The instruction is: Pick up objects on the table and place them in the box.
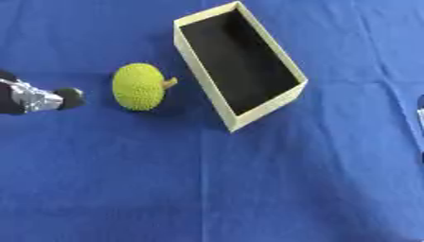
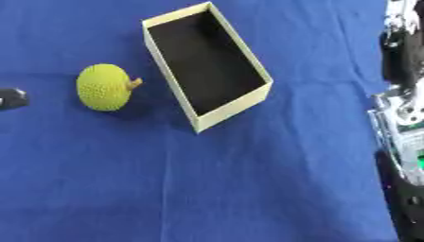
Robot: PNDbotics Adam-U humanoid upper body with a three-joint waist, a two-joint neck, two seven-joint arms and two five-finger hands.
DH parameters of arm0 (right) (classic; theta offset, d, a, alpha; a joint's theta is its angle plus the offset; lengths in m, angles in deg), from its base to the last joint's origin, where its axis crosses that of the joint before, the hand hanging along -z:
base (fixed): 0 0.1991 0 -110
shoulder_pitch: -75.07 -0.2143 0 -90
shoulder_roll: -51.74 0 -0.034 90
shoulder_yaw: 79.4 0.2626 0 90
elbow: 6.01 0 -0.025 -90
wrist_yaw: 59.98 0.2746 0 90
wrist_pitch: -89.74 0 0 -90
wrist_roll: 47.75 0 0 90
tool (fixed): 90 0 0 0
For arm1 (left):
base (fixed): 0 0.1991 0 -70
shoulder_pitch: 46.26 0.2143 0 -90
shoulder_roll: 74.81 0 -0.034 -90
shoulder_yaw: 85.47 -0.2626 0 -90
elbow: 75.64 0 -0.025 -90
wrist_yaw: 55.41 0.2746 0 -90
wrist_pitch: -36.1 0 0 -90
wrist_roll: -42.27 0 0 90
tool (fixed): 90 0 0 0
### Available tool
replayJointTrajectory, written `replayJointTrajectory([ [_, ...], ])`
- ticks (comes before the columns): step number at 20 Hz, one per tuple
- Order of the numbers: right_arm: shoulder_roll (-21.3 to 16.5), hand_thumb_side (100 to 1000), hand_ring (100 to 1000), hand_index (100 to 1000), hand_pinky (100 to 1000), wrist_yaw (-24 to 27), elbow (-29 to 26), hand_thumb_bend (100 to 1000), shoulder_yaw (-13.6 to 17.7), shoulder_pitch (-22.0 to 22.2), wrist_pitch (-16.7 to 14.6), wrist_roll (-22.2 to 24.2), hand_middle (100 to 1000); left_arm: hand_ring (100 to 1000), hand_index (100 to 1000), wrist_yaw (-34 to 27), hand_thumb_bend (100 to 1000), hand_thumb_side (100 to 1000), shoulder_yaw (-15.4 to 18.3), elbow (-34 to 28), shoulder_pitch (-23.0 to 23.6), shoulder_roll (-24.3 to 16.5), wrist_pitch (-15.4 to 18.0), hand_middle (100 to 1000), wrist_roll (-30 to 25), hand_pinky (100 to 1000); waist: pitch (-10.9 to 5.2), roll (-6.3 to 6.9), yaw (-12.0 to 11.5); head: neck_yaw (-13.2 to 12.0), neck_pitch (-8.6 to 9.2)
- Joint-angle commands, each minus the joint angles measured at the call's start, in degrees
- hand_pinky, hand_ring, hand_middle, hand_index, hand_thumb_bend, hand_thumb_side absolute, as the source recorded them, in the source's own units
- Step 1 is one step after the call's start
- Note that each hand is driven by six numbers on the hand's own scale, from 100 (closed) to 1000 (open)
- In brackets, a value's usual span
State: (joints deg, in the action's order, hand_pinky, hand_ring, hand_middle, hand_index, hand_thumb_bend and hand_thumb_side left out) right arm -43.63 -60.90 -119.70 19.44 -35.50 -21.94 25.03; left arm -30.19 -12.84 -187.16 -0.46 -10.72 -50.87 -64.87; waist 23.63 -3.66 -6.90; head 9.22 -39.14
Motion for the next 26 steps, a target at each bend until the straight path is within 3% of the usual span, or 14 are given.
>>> replayJointTrajectory([
  [1, -0.8, 589, 708, 783, 762, -0.1, -0.9, 100, 0.5, -0.2, -0.1, 0.0, 570, 766, 883, -0.3, 688, 219, 0.6, 1.8, -1.3, 0.2, -0.9, 792, -1.9, 891, -1.34, 0.11, -0.1, 0.0, 0.84],
  [4, -0.7, 590, 708, 783, 762, 0.0, -0.9, 100, 0.5, -0.2, -0.1, 0.1, 570, 767, 883, 0.2, 689, 268, -0.4, 5.2, -2.4, 2.2, -1.3, 793, -4.5, 895, -1.43, 0.07, -0.1, -0.1, 1.00],
  [9, -0.6, 590, 708, 783, 762, 0.1, -0.9, 100, 0.5, -0.2, -0.1, 0.1, 570, 767, 883, 0.6, 689, 268, -0.8, 7.7, -3.4, 3.6, -0.6, 793, -6.5, 895, -1.49, 0.04, -0.1, 0.0, 0.97],
  [11, -0.5, 594, 709, 783, 763, 0.2, -0.9, 100, 0.4, -0.3, -0.1, 0.2, 570, 771, 882, 0.6, 700, 344, -1.1, 8.7, -3.1, 4.4, -0.9, 787, -7.1, 905, -1.48, -0.01, 0.0, -0.2, 1.00],
  [14, -0.4, 595, 709, 783, 763, 0.3, -0.9, 100, 0.4, -0.3, 0.0, 0.4, 570, 769, 882, 1.1, 699, 345, -2.0, 12.4, -4.3, 7.4, -2.3, 783, -9.3, 903, -1.56, -0.04, 0.1, -0.3, 1.07],
  [26, -0.2, 600, 709, 784, 763, 0.6, -0.9, 100, 0.2, -0.3, 0.0, 0.7, 570, 787, 874, 5.6, 705, 355, -2.0, 21.8, -7.7, 14.6, -0.3, 804, -12.8, 922, -1.63, -0.31, 0.3, -0.5, 1.18],
])
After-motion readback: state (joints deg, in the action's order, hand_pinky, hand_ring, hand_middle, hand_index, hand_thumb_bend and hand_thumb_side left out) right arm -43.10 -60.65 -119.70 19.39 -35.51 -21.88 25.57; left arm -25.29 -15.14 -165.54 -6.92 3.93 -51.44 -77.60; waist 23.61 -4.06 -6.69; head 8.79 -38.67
